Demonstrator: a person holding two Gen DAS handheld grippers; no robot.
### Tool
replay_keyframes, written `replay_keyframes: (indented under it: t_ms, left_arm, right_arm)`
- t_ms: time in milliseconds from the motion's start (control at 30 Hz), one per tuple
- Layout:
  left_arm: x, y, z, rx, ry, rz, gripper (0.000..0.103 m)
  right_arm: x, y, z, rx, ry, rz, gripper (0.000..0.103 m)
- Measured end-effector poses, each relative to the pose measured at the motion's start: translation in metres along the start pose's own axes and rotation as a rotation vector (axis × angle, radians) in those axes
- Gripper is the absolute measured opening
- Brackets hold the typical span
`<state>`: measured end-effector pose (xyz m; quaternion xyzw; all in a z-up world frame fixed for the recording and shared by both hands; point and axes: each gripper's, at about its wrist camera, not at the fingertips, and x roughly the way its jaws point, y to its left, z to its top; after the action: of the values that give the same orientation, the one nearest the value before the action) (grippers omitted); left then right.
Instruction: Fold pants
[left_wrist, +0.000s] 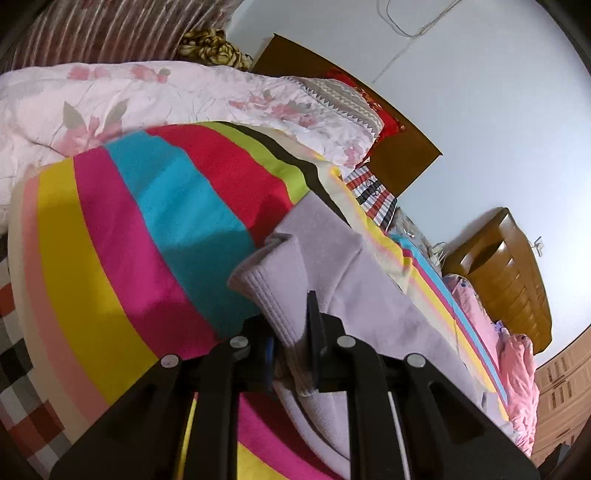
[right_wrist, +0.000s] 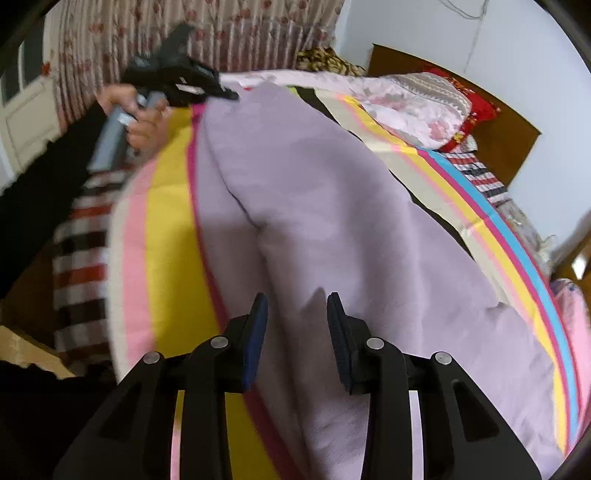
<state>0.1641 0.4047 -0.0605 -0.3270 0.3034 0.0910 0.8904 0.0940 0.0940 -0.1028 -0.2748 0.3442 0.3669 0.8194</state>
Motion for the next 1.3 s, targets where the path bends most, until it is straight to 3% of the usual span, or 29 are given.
replay_keyframes:
  t_ms: [67,100,133,200,300,367,400,467,500,567,600,667,800,867,933,1000,1100,1200,1300]
  left_arm:
    - [0.0,0.0,0.001,-0.017,0.0,0.004,0.013]
    - [0.0,0.001,0.002,-0.039,0.009,0.005,0.012]
    - [-0.002,0.001,0.004,-0.073,0.021,-0.003,0.011]
    - [-0.019,-0.015,0.018,-0.07,0.002,-0.073,0.01]
    - [-0.073,-0.065,0.042,0.081,-0.129,-0.195,0.01]
    - [-0.091,-0.074,0.051,0.156,-0.196,-0.204,0.01]
    - [-0.084,-0.066,0.055,0.175,-0.204,-0.148,0.01]
    - [-0.052,-0.034,0.054,0.127,-0.137,-0.059,0.01]
    - [-0.027,-0.007,0.049,0.069,-0.068,-0.019,0.01]
    - [0.015,0.039,0.031,-0.032,0.049,0.052,0.01]
    - [0.023,0.051,0.025,-0.056,0.062,0.04,0.01]
    - [0.02,0.062,0.019,-0.082,0.03,-0.02,0.01]
    - [0.013,0.058,0.025,-0.08,-0.001,-0.012,0.01]
    - [0.016,0.061,0.024,-0.095,-0.009,-0.011,0.01]
    - [0.024,0.073,0.019,-0.147,-0.004,-0.041,0.01]
    - [0.024,0.081,0.015,-0.192,0.003,-0.085,0.01]
    - [0.025,0.076,0.017,-0.155,0.013,-0.058,0.011]
    - [0.026,0.07,0.018,-0.129,0.01,-0.023,0.011]
    - [0.025,0.07,0.016,-0.136,0.0,-0.008,0.013]
  right_arm:
    - [0.007,0.002,0.0,-0.011,0.015,-0.005,0.033]
    - [0.009,0.005,0.0,-0.026,0.009,-0.02,0.025]
    - [0.008,0.008,0.0,-0.043,-0.001,-0.043,0.001]
    - [-0.011,0.007,0.005,-0.044,-0.082,-0.134,0.001]
    - [-0.054,-0.002,0.017,0.012,-0.211,-0.154,0.001]
    - [-0.068,-0.004,0.02,0.021,-0.251,-0.128,0.001]
    - [-0.066,-0.004,0.02,0.029,-0.247,-0.102,0.001]
    - [-0.046,0.003,0.016,0.039,-0.209,-0.042,0.001]
    - [-0.027,0.013,0.012,0.031,-0.162,-0.002,0.001]
    - [0.0,0.029,0.008,-0.017,-0.079,0.004,0.001]
    - [0.01,0.035,0.005,-0.036,-0.051,-0.003,0.001]
    - [0.009,0.032,0.005,-0.025,-0.049,0.001,0.001]
    - [-0.001,0.026,0.007,-0.019,-0.072,-0.023,0.001]
    - [0.009,0.033,0.006,-0.042,-0.04,-0.008,0.002]
    - [0.014,0.049,-0.001,-0.106,-0.034,-0.048,0.007]
    - [0.011,0.045,0.004,-0.081,-0.018,-0.047,0.007]
    - [0.0,0.045,0.013,-0.059,-0.05,-0.025,0.014]
    - [-0.003,0.054,0.028,-0.105,-0.109,-0.018,0.014]
    - [0.017,0.059,0.041,-0.108,-0.103,0.025,0.014]
